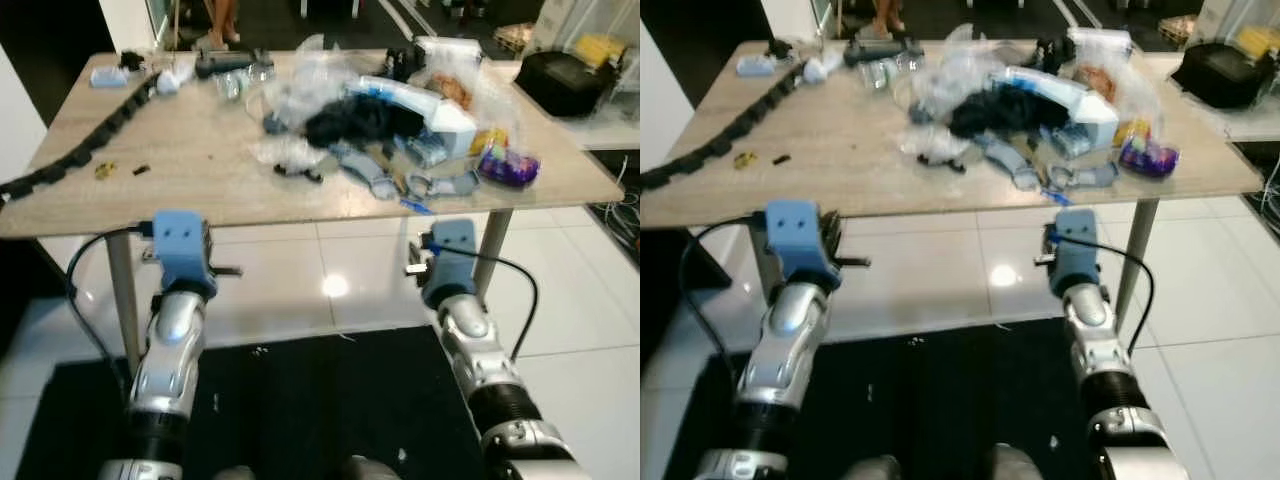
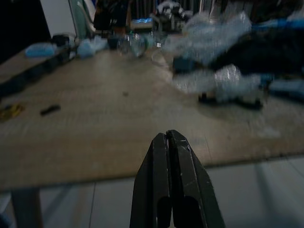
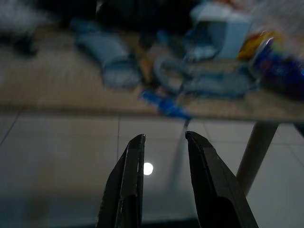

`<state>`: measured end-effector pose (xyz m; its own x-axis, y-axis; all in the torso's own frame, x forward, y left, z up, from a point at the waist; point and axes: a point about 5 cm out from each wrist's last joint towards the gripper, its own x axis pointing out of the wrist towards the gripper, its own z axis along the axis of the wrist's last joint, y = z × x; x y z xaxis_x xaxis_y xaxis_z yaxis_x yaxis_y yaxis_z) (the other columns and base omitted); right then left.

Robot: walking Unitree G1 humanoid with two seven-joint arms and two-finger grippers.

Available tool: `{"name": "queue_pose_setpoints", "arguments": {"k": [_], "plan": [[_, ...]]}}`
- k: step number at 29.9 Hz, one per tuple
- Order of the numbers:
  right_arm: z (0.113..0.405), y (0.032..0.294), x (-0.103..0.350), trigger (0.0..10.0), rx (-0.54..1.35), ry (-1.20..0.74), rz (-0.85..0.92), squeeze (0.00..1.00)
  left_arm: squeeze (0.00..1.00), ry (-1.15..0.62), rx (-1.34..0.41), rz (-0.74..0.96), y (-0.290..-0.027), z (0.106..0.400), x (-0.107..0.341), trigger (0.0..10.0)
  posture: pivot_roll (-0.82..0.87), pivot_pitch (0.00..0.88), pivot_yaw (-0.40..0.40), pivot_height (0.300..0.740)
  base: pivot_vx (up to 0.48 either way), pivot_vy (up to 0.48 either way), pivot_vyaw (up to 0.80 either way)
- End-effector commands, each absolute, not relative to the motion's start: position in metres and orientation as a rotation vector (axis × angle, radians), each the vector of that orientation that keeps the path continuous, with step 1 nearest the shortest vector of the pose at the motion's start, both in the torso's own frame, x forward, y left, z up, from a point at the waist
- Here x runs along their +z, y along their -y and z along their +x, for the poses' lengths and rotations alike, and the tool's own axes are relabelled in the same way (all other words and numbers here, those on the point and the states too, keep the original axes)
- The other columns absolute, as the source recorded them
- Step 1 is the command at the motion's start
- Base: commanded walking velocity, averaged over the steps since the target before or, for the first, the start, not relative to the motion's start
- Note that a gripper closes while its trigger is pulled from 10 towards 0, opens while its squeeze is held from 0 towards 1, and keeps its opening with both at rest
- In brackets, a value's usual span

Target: Picking trash to rubbish bin

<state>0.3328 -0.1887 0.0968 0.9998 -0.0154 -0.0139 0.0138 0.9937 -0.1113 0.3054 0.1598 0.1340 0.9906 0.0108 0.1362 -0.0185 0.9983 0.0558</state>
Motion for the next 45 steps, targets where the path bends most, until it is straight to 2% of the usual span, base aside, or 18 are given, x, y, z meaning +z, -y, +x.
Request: {"name": "queue_pose_setpoints", "arguments": {"k": [1,13,14,15,16,31,38,43,44,45], "plan": [[0.336,0.187,0.103,10.0,-0.003,0.002,-0.108,0.00,0.00,0.123,0.015,0.050,-0.160,0.306,0.135,10.0,0.00,0.032,-0.067,0.740,0.304,0.000,0.00],[0.339,0.190,0.115,10.0,0.049,0.026,-0.140,0.00,0.00,0.121,0.006,0.051,-0.159,0.305,0.139,10.0,0.00,0.040,-0.063,0.740,0.304,0.000,0.00],[0.340,0.189,0.115,10.0,0.054,0.026,-0.139,0.09,0.00,0.120,0.004,0.052,-0.159,0.305,0.139,10.0,0.00,0.040,-0.063,0.740,0.307,0.000,0.00],[0.341,0.188,0.116,10.0,0.068,0.025,-0.131,0.75,0.00,0.119,0.003,0.053,-0.158,0.305,0.139,10.0,0.00,0.040,-0.063,0.740,0.304,0.000,0.00],[0.341,0.186,0.117,10.0,0.091,0.027,-0.122,1.00,0.00,0.118,0.002,0.053,-0.158,0.305,0.139,10.0,0.00,0.040,-0.063,0.740,0.304,0.000,0.00],[0.338,0.167,0.116,10.0,0.259,0.012,-0.141,1.00,0.00,0.110,0.002,0.051,-0.159,0.304,0.140,10.0,0.00,0.047,-0.062,0.740,0.305,0.000,0.00],[0.333,0.146,0.119,10.0,0.466,0.030,-0.129,1.00,0.00,0.108,0.003,0.052,-0.159,0.305,0.140,10.0,0.00,0.043,-0.064,0.740,0.305,0.000,0.00],[0.330,0.139,0.118,10.0,0.519,0.032,-0.138,1.00,0.00,0.106,-0.001,0.052,-0.159,0.305,0.140,10.0,0.00,0.041,-0.064,0.740,0.305,0.000,0.00],[0.330,0.138,0.117,10.0,0.516,0.026,-0.161,0.97,0.00,0.100,-0.010,0.061,-0.159,0.305,0.139,10.0,0.00,0.040,-0.064,0.740,0.240,0.000,0.00],[0.330,0.138,0.116,10.0,0.509,0.029,-0.182,0.72,0.00,0.096,-0.016,0.068,-0.159,0.305,0.138,10.0,0.00,0.038,-0.065,0.740,0.000,0.000,0.00]]}}
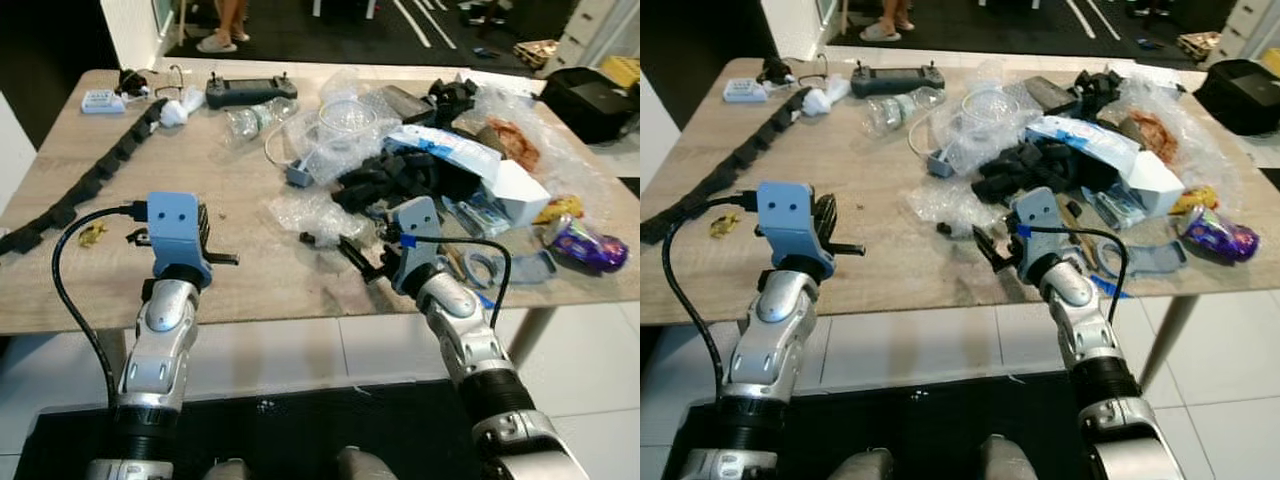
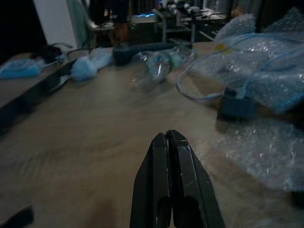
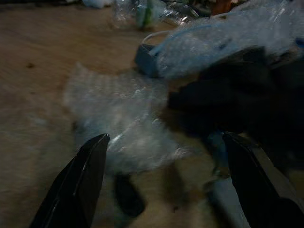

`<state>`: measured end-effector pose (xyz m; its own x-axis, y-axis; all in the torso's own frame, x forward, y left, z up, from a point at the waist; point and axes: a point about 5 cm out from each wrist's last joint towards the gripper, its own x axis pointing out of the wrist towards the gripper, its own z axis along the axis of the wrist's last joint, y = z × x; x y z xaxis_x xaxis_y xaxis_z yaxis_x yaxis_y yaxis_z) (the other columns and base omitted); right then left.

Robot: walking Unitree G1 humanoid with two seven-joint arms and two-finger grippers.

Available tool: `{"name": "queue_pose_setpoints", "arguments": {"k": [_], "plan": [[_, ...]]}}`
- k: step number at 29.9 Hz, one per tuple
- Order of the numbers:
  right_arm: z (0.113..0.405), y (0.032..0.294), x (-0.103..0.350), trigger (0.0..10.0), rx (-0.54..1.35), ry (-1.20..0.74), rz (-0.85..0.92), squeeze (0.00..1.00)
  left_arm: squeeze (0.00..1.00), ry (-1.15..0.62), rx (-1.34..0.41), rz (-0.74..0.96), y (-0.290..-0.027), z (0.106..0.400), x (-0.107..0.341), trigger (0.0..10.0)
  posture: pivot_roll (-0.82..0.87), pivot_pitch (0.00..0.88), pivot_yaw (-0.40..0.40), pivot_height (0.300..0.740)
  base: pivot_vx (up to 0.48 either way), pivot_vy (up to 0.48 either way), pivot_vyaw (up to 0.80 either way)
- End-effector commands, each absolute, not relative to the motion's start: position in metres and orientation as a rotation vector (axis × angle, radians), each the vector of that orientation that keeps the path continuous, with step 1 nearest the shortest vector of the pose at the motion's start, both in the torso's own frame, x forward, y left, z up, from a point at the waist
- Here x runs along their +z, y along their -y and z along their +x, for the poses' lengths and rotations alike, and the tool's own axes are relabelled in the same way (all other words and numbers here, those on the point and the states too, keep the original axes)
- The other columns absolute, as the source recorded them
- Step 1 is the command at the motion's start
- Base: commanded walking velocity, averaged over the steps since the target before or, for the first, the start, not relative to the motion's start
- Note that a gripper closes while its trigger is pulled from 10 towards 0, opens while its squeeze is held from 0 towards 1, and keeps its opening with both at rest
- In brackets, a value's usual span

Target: Picking trash to rubbish bin

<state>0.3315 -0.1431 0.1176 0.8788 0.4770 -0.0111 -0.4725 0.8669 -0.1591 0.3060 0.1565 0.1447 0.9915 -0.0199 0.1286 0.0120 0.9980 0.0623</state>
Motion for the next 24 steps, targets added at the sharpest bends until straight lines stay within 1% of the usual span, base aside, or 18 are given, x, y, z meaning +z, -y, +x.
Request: {"name": "queue_pose_setpoints", "arguments": {"k": [1,2,3,9,12,16,18,19,20,21,23,24], "plan": [[0.330,0.138,0.116,10.0,0.509,0.029,-0.182,0.72,0.00,0.096,-0.016,0.068,-0.159,0.305,0.138,10.0,0.00,0.038,-0.065,0.740,0.000,0.000,0.00],[0.330,0.138,0.116,10.0,0.509,0.029,-0.182,0.72,0.00,0.096,-0.016,0.068,-0.159,0.305,0.138,10.0,0.00,0.038,-0.065,0.740,0.000,0.000,0.00],[0.332,0.138,0.115,10.0,0.507,0.035,-0.198,0.00,0.00,0.096,-0.025,0.071,-0.160,0.304,0.136,10.0,0.01,0.036,-0.065,0.740,0.000,0.000,0.00],[0.333,0.135,0.113,10.0,0.535,0.032,-0.196,0.00,0.00,0.118,-0.018,0.072,-0.164,0.305,0.138,10.0,0.01,0.034,-0.069,0.740,0.000,0.000,0.00],[0.335,0.130,0.111,10.0,0.569,0.030,-0.204,0.00,0.00,0.172,-0.065,0.050,-0.164,0.305,0.144,10.0,0.02,0.030,-0.075,0.740,0.000,0.000,0.00],[0.337,0.128,0.112,10.0,0.573,0.034,-0.205,0.00,0.00,0.187,-0.124,0.049,-0.160,0.303,0.145,10.0,0.02,0.031,-0.077,0.740,0.000,0.000,0.00],[0.343,0.127,0.114,10.0,0.555,0.042,-0.221,0.00,0.00,0.201,-0.292,0.069,-0.149,0.297,0.146,10.0,0.02,0.030,-0.077,0.740,0.000,0.000,0.00],[0.343,0.127,0.114,10.0,0.555,0.042,-0.221,0.00,0.00,0.201,-0.292,0.069,-0.149,0.297,0.146,10.0,0.02,0.030,-0.077,0.740,0.000,0.000,0.00],[0.345,0.127,0.114,10.0,0.548,0.041,-0.232,0.00,0.00,0.194,-0.379,0.091,-0.143,0.293,0.144,10.0,0.03,0.030,-0.077,0.740,0.000,0.000,0.00],[0.345,0.127,0.114,10.0,0.548,0.041,-0.232,0.00,0.00,0.194,-0.379,0.091,-0.143,0.293,0.144,10.0,0.03,0.030,-0.077,0.740,0.000,0.000,0.00],[0.348,0.129,0.113,10.0,0.535,0.025,-0.287,0.00,0.00,0.179,-0.503,0.081,-0.134,0.286,0.144,10.0,0.03,0.029,-0.075,0.740,0.000,0.000,0.00],[0.348,0.129,0.113,10.0,0.535,0.025,-0.287,0.00,0.00,0.179,-0.503,0.081,-0.134,0.286,0.144,10.0,0.03,0.029,-0.075,0.740,0.000,0.000,0.00]]}}
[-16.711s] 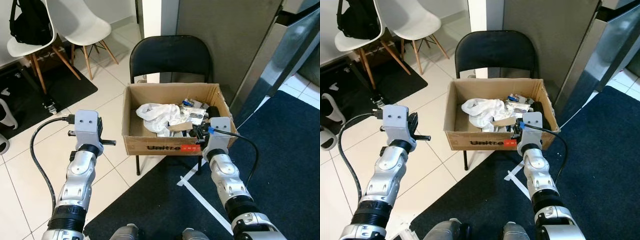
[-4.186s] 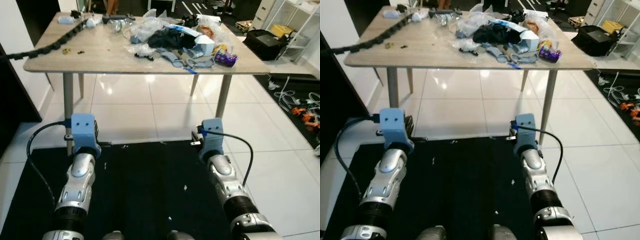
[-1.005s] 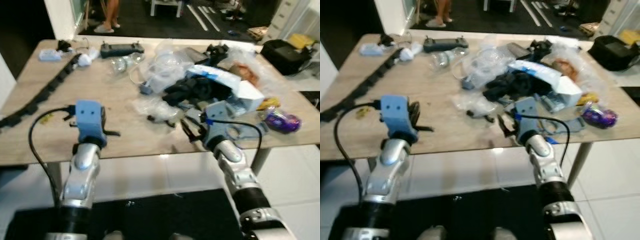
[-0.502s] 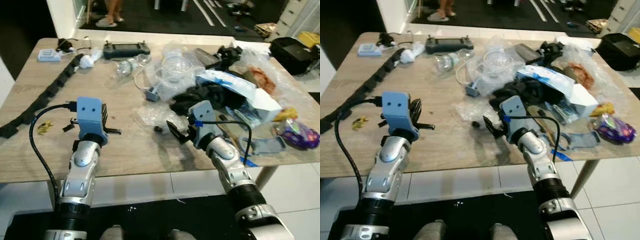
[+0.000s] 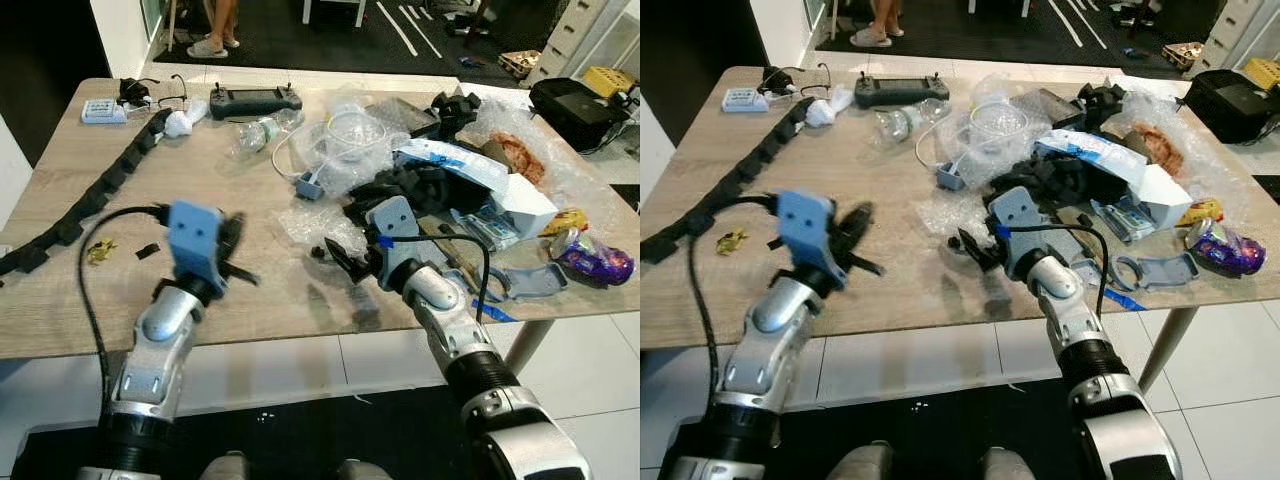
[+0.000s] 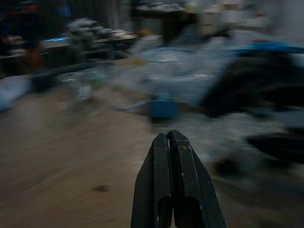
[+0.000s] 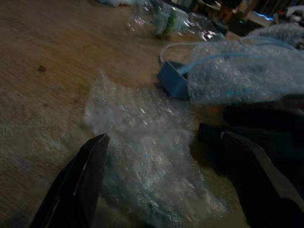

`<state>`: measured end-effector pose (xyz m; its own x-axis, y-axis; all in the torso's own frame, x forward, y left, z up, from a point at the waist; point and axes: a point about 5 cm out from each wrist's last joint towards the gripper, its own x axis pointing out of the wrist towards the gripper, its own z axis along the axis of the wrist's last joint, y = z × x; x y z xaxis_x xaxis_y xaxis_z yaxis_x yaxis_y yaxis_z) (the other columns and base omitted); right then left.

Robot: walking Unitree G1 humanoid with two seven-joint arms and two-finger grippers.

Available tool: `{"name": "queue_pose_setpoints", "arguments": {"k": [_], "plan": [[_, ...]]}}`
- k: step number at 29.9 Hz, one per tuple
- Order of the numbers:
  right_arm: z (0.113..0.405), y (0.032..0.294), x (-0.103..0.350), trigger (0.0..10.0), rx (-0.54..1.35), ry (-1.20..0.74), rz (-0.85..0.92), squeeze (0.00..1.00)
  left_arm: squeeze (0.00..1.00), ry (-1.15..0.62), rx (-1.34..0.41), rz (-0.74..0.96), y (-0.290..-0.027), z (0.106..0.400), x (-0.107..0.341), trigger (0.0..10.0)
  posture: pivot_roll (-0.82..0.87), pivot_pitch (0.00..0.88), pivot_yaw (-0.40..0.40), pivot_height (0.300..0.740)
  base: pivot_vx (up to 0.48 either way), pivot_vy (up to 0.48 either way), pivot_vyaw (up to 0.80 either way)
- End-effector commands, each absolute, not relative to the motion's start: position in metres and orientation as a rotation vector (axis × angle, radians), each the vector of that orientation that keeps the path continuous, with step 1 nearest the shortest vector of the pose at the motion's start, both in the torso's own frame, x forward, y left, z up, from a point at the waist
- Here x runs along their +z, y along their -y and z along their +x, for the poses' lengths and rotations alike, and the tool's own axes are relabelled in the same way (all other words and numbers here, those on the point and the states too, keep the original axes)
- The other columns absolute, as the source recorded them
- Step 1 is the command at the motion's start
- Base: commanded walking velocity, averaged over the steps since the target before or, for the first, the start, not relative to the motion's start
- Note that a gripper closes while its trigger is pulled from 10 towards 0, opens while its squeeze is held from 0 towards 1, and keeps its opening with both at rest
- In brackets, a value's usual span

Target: Picking trash to rubbish bin

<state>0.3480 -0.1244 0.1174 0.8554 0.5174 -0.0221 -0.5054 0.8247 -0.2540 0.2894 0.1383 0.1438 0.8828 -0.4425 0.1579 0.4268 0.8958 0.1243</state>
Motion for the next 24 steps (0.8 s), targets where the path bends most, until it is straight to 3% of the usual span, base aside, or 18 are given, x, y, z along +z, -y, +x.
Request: {"name": "queue_pose_setpoints", "arguments": {"k": [1,7,15,16,17,18,19,20,21,24], "plan": [[0.349,0.130,0.112,10.0,0.524,0.019,-0.313,0.00,0.00,0.175,-0.557,0.079,-0.130,0.283,0.144,10.0,0.03,0.028,-0.073,0.740,0.000,0.000,0.00],[0.350,0.135,0.107,10.0,0.510,-0.015,-0.336,0.00,0.00,0.173,-0.665,0.073,-0.118,0.276,0.144,10.0,0.03,0.032,-0.069,0.740,0.000,0.000,0.00],[0.349,0.138,0.096,10.0,0.525,-0.069,-0.328,0.00,0.00,0.180,-0.669,0.074,-0.117,0.278,0.145,10.0,0.03,0.043,-0.061,0.740,0.000,0.000,0.00],[0.349,0.138,0.095,6.9,0.530,-0.078,-0.326,0.00,0.00,0.180,-0.667,0.075,-0.118,0.279,0.146,10.0,0.03,0.043,-0.061,0.740,0.000,0.000,0.00],[0.349,0.138,0.095,6.9,0.530,-0.078,-0.326,0.00,0.00,0.180,-0.667,0.075,-0.118,0.279,0.146,10.0,0.03,0.043,-0.061,0.740,0.000,0.000,0.00],[0.349,0.138,0.094,4.7,0.529,-0.085,-0.325,0.00,0.00,0.179,-0.666,0.079,-0.118,0.279,0.146,10.0,0.03,0.043,-0.061,0.740,0.000,0.000,0.00],[0.349,0.139,0.093,4.2,0.528,-0.090,-0.324,0.00,0.00,0.177,-0.666,0.081,-0.119,0.279,0.146,10.0,0.03,0.043,-0.061,0.740,0.000,0.000,0.00],[0.349,0.139,0.093,1.8,0.528,-0.097,-0.318,0.00,0.00,0.177,-0.666,0.082,-0.119,0.279,0.146,10.0,0.02,0.043,-0.060,0.740,0.000,0.000,0.00],[0.349,0.139,0.092,0.0,0.527,-0.102,-0.315,0.00,0.00,0.176,-0.667,0.083,-0.119,0.279,0.146,10.0,0.02,0.045,-0.060,0.740,0.000,0.000,0.00],[0.349,0.139,0.091,0.0,0.528,-0.109,-0.309,0.00,0.00,0.176,-0.669,0.084,-0.118,0.279,0.146,10.0,0.02,0.045,-0.060,0.740,0.000,0.000,0.00]]}}
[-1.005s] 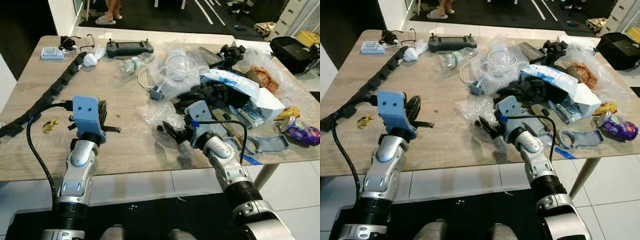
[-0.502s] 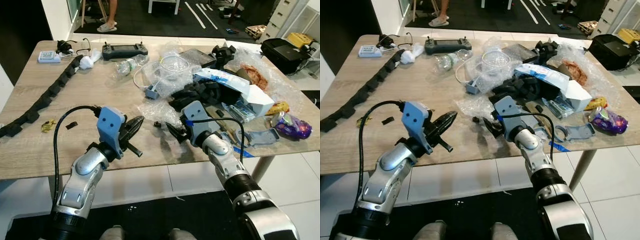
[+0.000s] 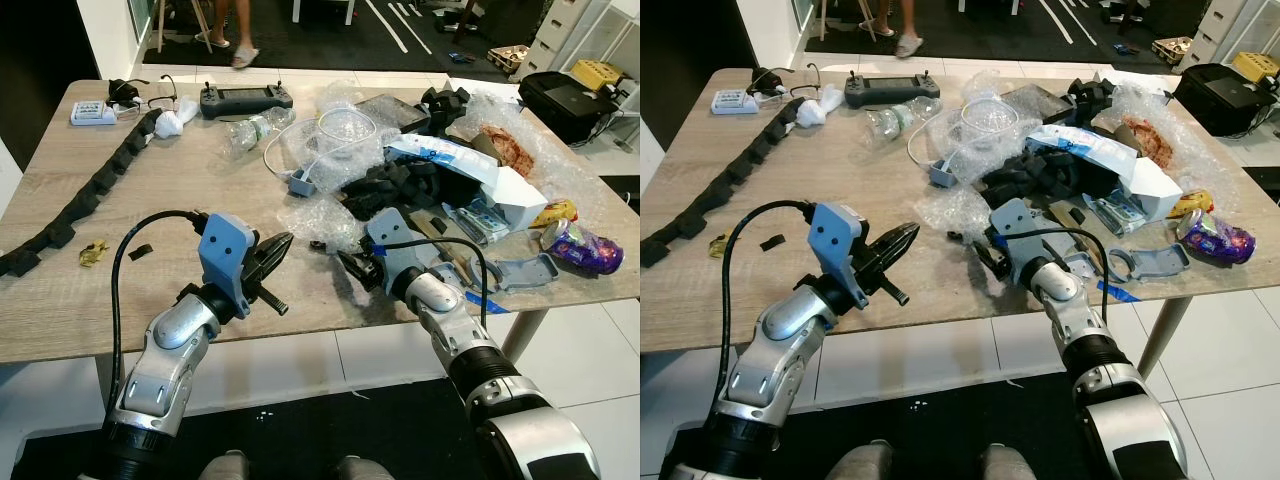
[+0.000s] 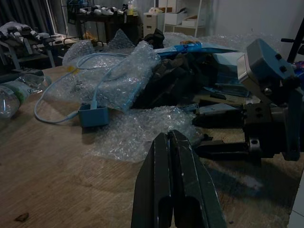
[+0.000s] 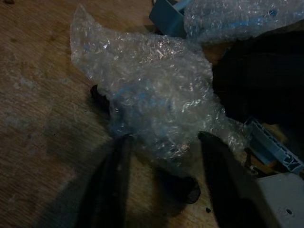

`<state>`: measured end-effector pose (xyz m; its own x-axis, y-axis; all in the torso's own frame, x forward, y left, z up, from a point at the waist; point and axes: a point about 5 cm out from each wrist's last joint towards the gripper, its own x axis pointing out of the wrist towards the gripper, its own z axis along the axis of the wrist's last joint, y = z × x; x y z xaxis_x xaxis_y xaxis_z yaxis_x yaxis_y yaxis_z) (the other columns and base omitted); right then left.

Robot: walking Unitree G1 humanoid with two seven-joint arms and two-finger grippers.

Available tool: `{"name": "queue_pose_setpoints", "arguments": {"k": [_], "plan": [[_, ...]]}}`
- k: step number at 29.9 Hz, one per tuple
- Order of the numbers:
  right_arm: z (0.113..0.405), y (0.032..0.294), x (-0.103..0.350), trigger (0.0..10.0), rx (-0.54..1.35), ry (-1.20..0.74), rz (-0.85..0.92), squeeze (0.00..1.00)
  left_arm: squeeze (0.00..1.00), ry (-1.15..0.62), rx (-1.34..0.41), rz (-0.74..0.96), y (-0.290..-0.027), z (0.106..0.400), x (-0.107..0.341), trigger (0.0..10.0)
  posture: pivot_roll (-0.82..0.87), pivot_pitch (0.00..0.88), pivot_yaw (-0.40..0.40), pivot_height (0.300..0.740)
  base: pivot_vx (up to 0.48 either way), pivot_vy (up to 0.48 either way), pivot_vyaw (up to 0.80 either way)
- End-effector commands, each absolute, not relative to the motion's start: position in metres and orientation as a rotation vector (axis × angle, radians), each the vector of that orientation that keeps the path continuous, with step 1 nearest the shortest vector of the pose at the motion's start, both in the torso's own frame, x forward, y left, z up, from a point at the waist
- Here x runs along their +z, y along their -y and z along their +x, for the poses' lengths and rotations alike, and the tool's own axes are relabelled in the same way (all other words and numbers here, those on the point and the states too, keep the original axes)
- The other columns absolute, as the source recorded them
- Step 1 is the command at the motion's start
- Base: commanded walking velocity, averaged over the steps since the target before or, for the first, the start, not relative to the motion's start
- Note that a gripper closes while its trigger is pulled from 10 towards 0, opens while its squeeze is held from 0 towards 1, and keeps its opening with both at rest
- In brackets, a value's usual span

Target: Picking trash to rubbish bin

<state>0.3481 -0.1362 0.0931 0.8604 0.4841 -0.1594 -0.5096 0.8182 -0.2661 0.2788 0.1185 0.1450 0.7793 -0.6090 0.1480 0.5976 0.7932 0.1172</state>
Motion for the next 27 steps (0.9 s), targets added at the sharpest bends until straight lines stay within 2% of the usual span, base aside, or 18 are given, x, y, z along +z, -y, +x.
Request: {"name": "queue_pose_setpoints", "arguments": {"k": [1,6,16,24,25,26,27], "plan": [[0.349,0.139,0.092,0.0,0.527,-0.107,-0.305,0.00,0.00,0.177,-0.667,0.085,-0.118,0.279,0.146,10.0,0.02,0.045,-0.060,0.740,0.000,0.000,0.00],[0.352,0.140,0.099,0.0,0.518,-0.072,-0.290,0.00,0.00,0.182,-0.654,0.089,-0.120,0.280,0.147,10.0,0.02,0.045,-0.061,0.740,0.000,0.000,0.00],[0.356,0.132,0.139,0.0,0.520,0.119,-0.177,0.00,0.00,0.198,-0.598,0.054,-0.127,0.282,0.150,10.0,0.02,0.046,-0.061,0.740,0.000,0.000,0.00],[0.349,0.116,0.203,0.2,0.552,0.385,-0.119,0.00,0.00,0.233,-0.498,0.026,-0.139,0.288,0.157,10.0,0.01,0.049,-0.058,0.740,0.000,0.000,0.00],[0.348,0.117,0.209,1.1,0.531,0.411,-0.121,0.00,0.00,0.245,-0.426,0.046,-0.145,0.291,0.159,10.0,0.01,0.049,-0.058,0.740,0.000,0.000,0.00],[0.348,0.119,0.214,5.1,0.498,0.439,-0.130,0.00,0.00,0.238,-0.331,0.065,-0.153,0.296,0.159,10.0,0.01,0.049,-0.058,0.740,0.000,0.000,0.00],[0.348,0.119,0.214,5.1,0.498,0.439,-0.130,0.00,0.00,0.238,-0.331,0.065,-0.153,0.296,0.159,10.0,0.01,0.049,-0.058,0.740,0.000,0.000,0.00]]}}
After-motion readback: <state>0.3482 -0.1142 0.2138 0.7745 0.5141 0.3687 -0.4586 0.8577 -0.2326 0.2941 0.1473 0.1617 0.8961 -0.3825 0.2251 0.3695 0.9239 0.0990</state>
